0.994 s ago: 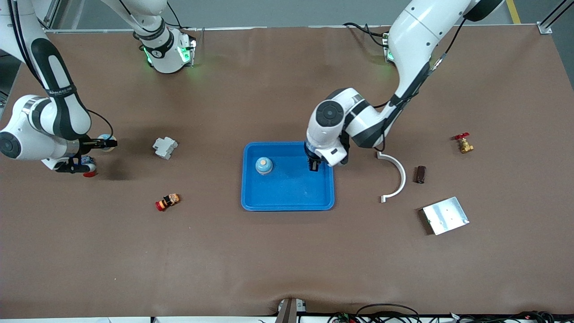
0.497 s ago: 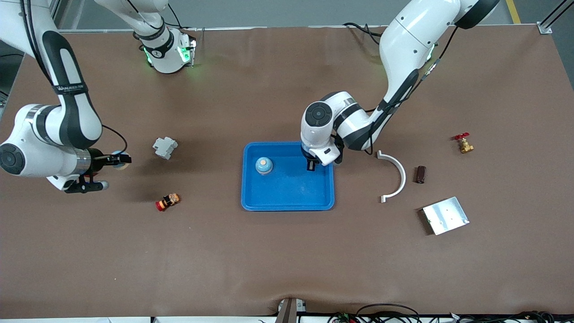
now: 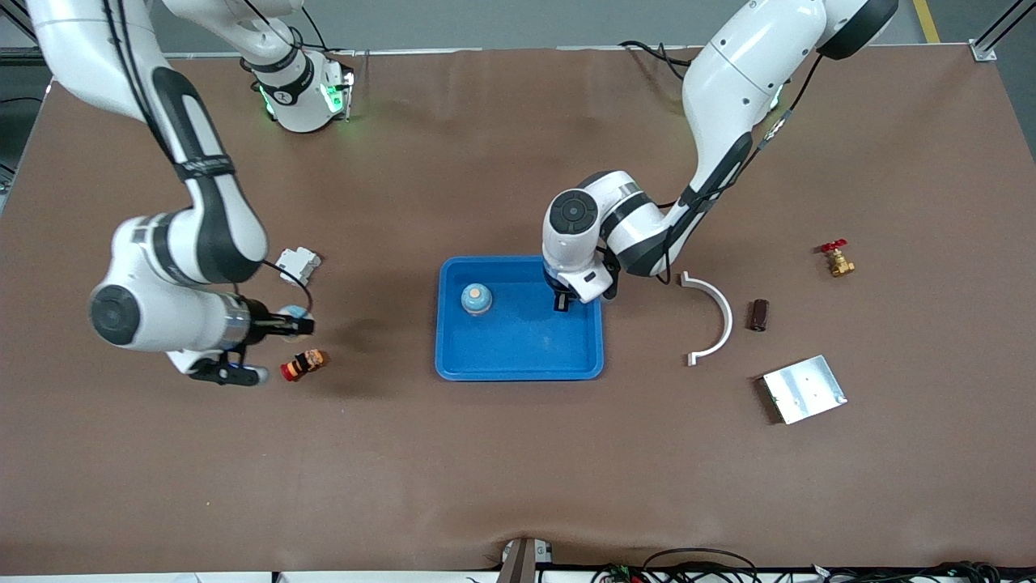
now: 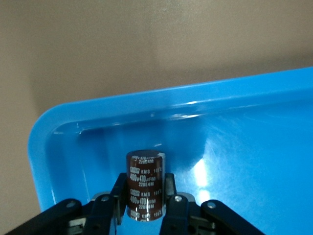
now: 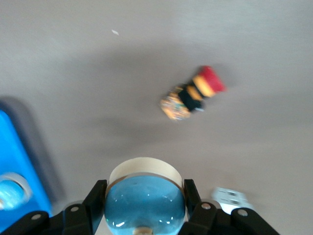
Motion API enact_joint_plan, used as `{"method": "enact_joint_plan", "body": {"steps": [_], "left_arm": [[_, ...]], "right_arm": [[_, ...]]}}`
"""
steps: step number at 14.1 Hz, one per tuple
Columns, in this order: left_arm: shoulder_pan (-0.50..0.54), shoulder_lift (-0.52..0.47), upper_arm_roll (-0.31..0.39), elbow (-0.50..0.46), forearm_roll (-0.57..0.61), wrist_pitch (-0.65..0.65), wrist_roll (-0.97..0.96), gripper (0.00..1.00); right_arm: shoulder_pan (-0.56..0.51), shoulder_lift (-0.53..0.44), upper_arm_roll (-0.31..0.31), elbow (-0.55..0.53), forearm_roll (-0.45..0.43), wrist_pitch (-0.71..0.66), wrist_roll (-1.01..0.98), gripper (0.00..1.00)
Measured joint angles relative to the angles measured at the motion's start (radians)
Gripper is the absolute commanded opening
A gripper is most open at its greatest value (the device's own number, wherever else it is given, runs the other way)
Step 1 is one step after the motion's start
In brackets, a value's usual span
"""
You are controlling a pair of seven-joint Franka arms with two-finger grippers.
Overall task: Place electrolytic capacitor and blue bell in tray
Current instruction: 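Carry the second bell with the right gripper toward the tray, then lower the bell into the tray while the left gripper releases the capacitor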
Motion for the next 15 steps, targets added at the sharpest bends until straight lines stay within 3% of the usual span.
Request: {"method": "enact_joint_plan", "body": {"steps": [4,5,10,15], "left_arm": [[0.0,0.006,0.004,0.006,0.009,0.0,-0.006,0.0],[0.0,0.006,0.004,0.007,0.01,0.0,-0.006,0.99],[-0.001,0.008,0.005,0.016,0.011,0.0,-0.006,1.0],[0.003,0.002,0.011,0.068,0.017,-0.024,-0.001,1.0]], "right_arm": [[0.116,0.122,0.026,0.158,0.002,0.007,0.222,0.0],[0.138,0.139,0.041,0.179,0.002,0.01,0.268,0.0],[0.253,0.19,0.052,0.212,0.002,0.106,0.442,0.0],[0.285,0.257,0.069,0.214,0.002,0.201,0.515,0.0]]}}
